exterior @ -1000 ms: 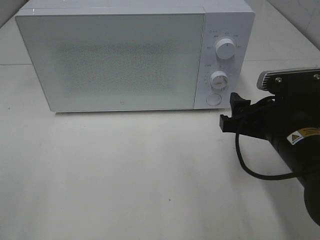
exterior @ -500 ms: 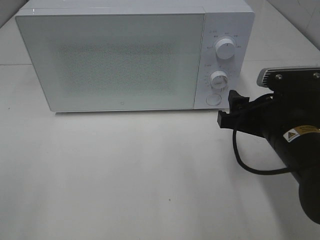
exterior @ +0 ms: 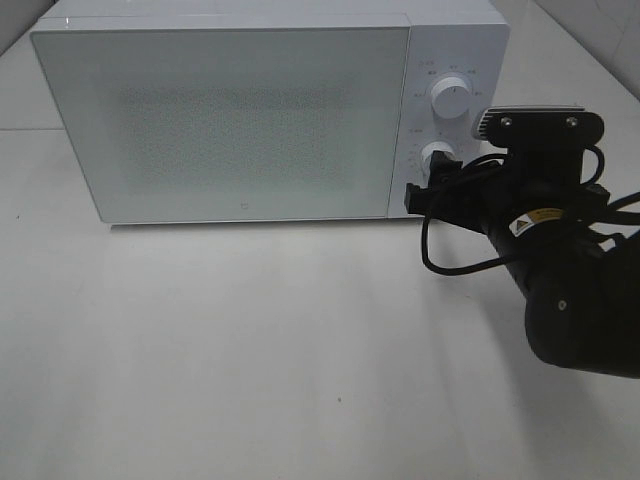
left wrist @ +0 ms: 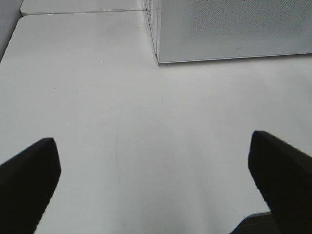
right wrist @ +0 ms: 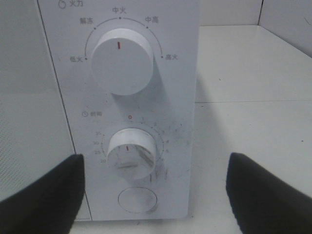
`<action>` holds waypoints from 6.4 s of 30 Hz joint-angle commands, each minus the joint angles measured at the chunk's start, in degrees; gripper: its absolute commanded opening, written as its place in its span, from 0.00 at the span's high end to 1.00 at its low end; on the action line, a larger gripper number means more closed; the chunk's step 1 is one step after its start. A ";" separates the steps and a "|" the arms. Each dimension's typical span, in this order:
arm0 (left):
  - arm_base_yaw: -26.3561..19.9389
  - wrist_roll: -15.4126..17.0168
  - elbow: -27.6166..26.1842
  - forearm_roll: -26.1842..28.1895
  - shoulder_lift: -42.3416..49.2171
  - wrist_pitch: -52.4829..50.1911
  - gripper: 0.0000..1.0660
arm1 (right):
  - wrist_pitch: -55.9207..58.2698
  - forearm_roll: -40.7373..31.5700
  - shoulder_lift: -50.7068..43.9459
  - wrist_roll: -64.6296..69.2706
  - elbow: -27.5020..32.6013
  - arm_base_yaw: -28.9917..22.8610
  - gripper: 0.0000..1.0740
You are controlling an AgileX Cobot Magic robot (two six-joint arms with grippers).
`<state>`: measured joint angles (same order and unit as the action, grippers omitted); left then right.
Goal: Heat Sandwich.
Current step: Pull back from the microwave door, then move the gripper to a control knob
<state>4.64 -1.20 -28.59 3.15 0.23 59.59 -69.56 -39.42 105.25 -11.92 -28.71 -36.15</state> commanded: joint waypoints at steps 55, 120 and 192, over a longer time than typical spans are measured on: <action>-0.23 0.29 0.17 0.29 1.66 -0.17 0.03 | 0.97 4.24 11.17 0.40 -12.03 2.92 0.70; -0.23 0.29 0.17 0.29 1.66 -0.17 0.03 | -3.04 2.92 11.17 80.27 -12.03 2.92 0.87; -0.23 0.29 0.17 0.29 1.66 -0.17 0.03 | -2.35 5.73 11.06 96.03 -11.69 2.92 0.29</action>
<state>4.64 -1.20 -28.59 3.15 0.23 59.59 -69.39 -35.01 116.77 84.22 -40.34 -33.29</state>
